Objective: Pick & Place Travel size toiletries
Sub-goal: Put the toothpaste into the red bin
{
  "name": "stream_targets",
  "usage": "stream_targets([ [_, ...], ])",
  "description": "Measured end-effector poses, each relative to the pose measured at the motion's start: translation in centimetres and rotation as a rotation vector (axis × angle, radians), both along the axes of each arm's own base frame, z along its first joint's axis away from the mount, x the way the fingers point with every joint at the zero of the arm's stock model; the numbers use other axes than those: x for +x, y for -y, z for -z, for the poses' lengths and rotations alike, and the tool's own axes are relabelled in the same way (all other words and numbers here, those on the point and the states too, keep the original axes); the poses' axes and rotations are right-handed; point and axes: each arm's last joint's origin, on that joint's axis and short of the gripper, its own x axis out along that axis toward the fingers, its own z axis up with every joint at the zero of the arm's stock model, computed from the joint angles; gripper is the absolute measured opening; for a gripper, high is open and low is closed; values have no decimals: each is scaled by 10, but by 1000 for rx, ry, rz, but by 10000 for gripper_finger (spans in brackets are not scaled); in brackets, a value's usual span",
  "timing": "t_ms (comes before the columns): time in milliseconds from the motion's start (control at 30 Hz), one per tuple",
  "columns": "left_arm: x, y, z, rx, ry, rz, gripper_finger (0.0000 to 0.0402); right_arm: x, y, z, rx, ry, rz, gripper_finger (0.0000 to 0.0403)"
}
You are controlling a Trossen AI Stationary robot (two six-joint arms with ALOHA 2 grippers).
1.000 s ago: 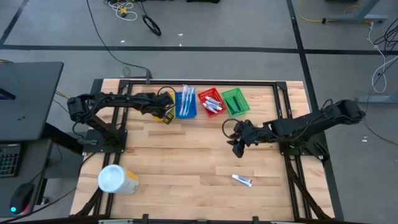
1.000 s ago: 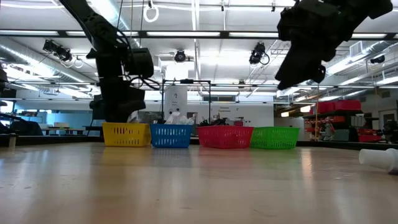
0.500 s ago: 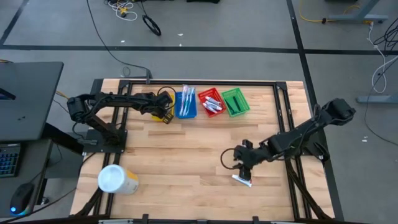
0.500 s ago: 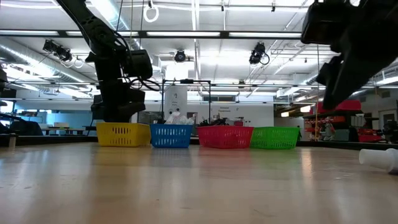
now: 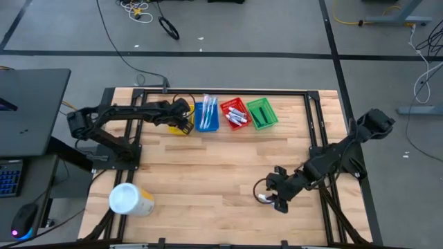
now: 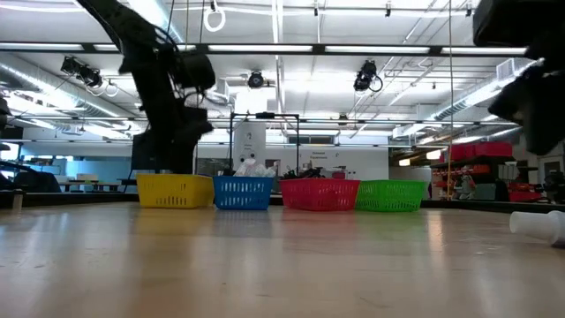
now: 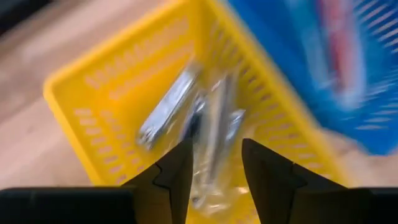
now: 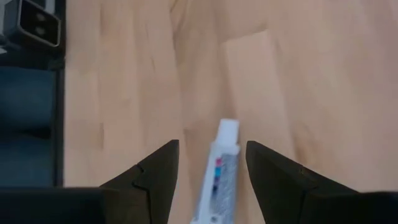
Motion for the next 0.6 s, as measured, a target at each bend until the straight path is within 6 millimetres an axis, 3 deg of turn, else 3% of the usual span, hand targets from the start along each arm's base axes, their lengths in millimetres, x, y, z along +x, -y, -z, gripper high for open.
stream_targets([
  [300,8,32,-62,185,314,110,133,-7,-23,31,-48,-118,-27,197],
  [600,20,55,-71,201,412,203,130,-7,-29,53,-102,-184,-19,197],
])
